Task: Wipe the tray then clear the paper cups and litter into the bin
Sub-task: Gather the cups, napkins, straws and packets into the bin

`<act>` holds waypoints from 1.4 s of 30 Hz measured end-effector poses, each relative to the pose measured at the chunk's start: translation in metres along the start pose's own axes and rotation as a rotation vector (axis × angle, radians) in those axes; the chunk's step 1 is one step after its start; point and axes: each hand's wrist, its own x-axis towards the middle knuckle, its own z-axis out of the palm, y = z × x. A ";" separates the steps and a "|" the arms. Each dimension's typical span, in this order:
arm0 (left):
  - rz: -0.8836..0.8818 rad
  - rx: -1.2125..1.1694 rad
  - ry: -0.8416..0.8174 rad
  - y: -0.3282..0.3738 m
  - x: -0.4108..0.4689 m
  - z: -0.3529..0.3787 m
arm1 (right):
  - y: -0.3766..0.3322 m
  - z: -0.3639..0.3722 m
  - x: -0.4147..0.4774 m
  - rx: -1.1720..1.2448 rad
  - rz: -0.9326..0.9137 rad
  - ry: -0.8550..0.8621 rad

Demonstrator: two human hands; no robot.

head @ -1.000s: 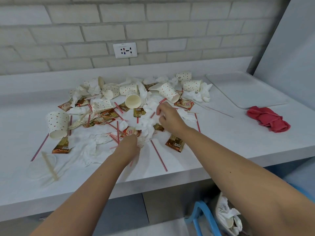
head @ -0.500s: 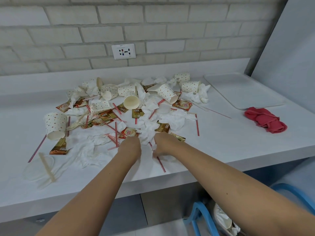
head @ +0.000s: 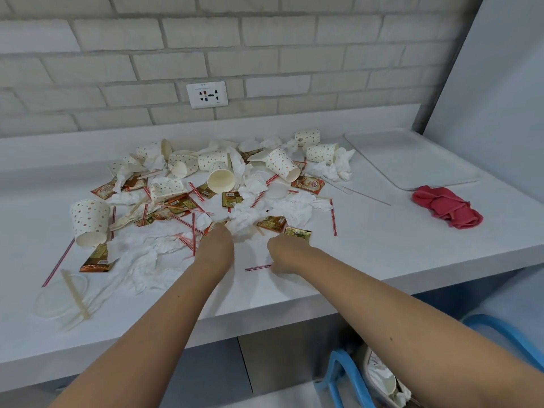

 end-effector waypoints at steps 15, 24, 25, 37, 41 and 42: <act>0.202 -0.307 0.175 0.019 -0.009 -0.008 | 0.036 0.000 -0.017 0.107 -0.055 0.078; 0.207 -0.450 0.166 0.029 -0.009 -0.004 | 0.033 0.012 -0.018 0.078 -0.117 0.087; 0.208 -0.475 0.168 0.029 -0.008 -0.005 | 0.033 0.010 -0.018 0.062 -0.105 0.077; 0.304 -0.662 0.186 0.032 0.000 -0.019 | 0.022 0.014 -0.016 -0.019 -0.128 0.020; 0.283 -0.649 0.168 0.036 0.001 -0.018 | 0.026 0.019 -0.015 0.097 -0.115 0.033; 0.278 -0.652 0.168 0.037 0.001 -0.018 | 0.027 0.021 -0.015 0.100 -0.117 0.042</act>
